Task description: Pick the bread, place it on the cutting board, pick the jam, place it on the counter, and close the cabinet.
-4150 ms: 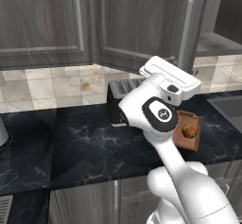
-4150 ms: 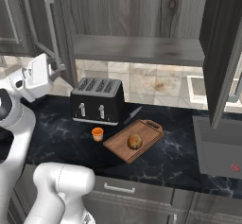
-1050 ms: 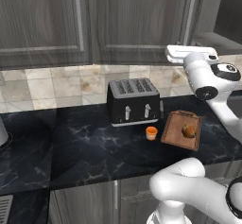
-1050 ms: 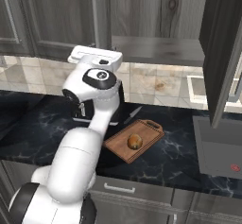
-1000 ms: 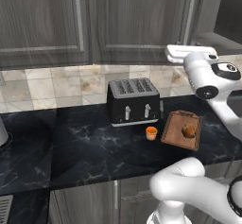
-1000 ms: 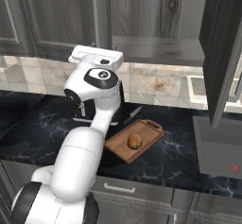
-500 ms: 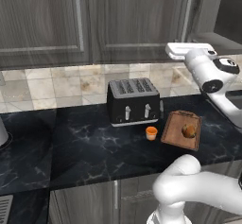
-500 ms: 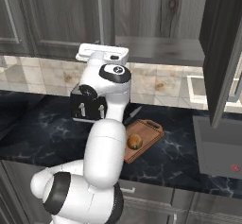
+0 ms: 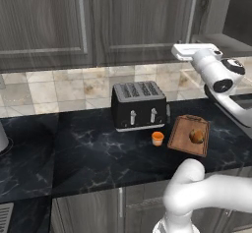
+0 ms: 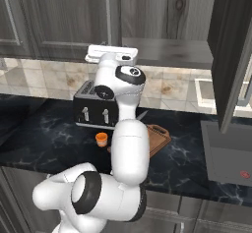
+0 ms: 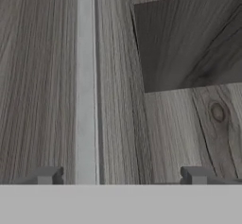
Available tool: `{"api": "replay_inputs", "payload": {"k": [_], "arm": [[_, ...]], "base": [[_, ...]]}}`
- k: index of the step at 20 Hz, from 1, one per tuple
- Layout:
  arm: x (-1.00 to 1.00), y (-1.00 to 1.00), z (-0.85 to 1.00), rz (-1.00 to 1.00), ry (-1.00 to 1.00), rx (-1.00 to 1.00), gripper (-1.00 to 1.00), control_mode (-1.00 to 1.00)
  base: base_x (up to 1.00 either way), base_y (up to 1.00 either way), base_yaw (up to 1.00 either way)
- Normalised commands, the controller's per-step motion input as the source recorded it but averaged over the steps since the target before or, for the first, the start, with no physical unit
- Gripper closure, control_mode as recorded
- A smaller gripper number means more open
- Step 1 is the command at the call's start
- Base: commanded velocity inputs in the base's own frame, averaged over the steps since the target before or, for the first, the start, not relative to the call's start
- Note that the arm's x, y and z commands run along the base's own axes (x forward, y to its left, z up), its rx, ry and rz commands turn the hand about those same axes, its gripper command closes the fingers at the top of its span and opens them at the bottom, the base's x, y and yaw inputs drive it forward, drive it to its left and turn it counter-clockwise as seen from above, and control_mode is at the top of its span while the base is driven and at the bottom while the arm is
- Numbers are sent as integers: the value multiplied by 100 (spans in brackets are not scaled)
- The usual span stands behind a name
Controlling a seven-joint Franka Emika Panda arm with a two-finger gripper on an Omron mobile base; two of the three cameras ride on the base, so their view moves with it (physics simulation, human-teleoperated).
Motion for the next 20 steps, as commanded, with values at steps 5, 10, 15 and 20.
{"api": "replay_inputs", "payload": {"k": [5,10,15,20], "arm": [[22,0,0,5,3,0,-100,-100],[26,0,0,4,3,0,-100,-100],[25,0,2,3,1,0,-100,-100],[13,6,5,2,3,0,-100,-100]], "base": [[0,0,0],[0,0,0],[0,0,0],[0,0,0]]}}
